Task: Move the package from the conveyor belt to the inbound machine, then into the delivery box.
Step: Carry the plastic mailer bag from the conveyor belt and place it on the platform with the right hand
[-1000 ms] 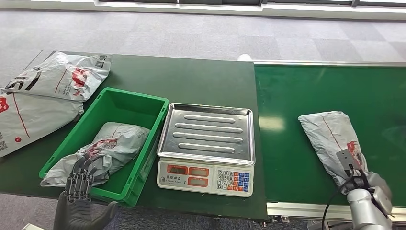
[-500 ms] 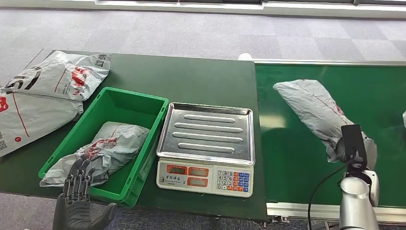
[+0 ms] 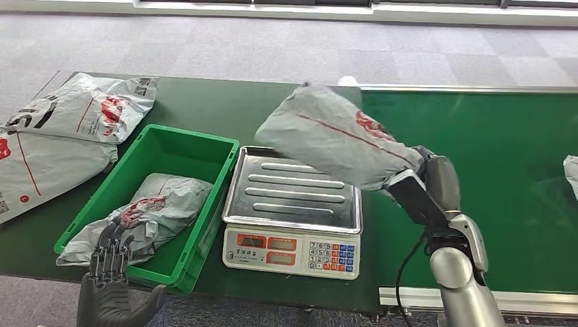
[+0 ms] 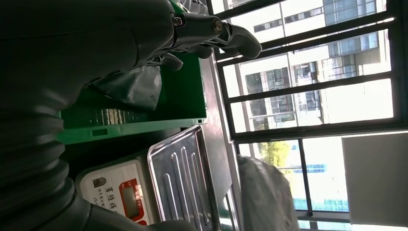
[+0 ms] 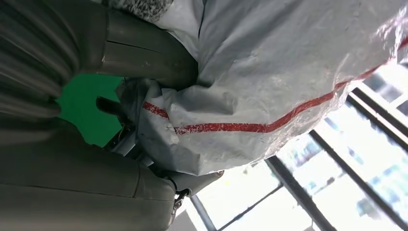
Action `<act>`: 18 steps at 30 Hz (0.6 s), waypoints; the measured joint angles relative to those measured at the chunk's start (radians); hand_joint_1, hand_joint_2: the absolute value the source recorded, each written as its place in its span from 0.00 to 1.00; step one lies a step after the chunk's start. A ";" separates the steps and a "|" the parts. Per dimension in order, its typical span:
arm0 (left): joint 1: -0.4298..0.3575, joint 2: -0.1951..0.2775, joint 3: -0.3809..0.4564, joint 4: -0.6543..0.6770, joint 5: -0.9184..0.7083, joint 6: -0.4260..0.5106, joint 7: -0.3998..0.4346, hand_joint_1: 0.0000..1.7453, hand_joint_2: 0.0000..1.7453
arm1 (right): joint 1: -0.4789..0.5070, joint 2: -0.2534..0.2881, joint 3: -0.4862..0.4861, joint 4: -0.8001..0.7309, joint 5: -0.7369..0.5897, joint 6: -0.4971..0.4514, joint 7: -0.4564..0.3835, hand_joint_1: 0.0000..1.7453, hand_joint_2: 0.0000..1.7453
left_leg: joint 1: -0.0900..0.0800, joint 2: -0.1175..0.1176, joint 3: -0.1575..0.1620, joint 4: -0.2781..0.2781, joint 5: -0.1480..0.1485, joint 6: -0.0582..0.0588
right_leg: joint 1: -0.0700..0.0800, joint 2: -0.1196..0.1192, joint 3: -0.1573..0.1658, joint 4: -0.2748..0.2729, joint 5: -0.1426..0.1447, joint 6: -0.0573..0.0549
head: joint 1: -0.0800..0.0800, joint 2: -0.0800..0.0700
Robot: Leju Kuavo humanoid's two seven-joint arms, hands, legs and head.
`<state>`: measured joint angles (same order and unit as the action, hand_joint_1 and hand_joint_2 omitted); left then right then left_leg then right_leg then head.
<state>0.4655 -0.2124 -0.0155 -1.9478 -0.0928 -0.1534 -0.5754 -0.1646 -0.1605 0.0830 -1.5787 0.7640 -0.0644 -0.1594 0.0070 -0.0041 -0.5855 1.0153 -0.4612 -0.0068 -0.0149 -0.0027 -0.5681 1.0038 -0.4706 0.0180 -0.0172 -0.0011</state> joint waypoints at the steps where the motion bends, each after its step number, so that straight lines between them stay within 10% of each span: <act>1: 0.000 0.003 -0.002 0.002 0.000 0.003 -0.001 0.00 1.00 | -0.009 -0.005 0.026 0.011 0.009 0.017 0.018 1.00 1.00 | 0.000 -0.001 0.000 0.000 0.000 0.000 | 0.000 -0.001 0.000 0.000 0.000 0.000 | 0.000 0.000; 10: 0.002 0.019 -0.011 0.006 0.000 0.006 -0.002 0.00 1.00 | -0.047 -0.030 0.114 0.057 0.020 0.030 0.040 1.00 1.00 | 0.000 -0.002 -0.001 0.000 0.001 0.000 | 0.000 -0.003 0.000 0.000 0.000 0.000 | 0.000 0.000; 14: 0.002 0.022 -0.012 0.006 0.000 0.006 -0.002 0.00 1.00 | -0.050 -0.034 0.124 0.065 0.020 0.030 0.041 0.09 1.00 | 0.000 -0.002 -0.001 0.000 0.001 0.000 | 0.000 -0.003 -0.001 0.000 0.000 0.000 | 0.000 0.000; 18: 0.002 0.025 -0.012 0.006 0.001 0.011 0.002 0.00 1.00 | -0.062 -0.038 0.137 0.082 0.026 0.057 0.088 0.00 1.00 | 0.000 -0.002 -0.001 0.000 0.001 0.000 | 0.000 -0.003 0.000 0.000 0.000 0.000 | 0.000 0.000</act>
<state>0.4679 -0.1879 -0.0271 -1.9416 -0.0918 -0.1426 -0.5731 -0.2263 -0.1983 0.2196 -1.4968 0.7899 -0.0075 -0.0709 0.0071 -0.0062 -0.5869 1.0153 -0.4599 -0.0067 -0.0147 -0.0060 -0.5685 1.0039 -0.4704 0.0178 -0.0172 -0.0011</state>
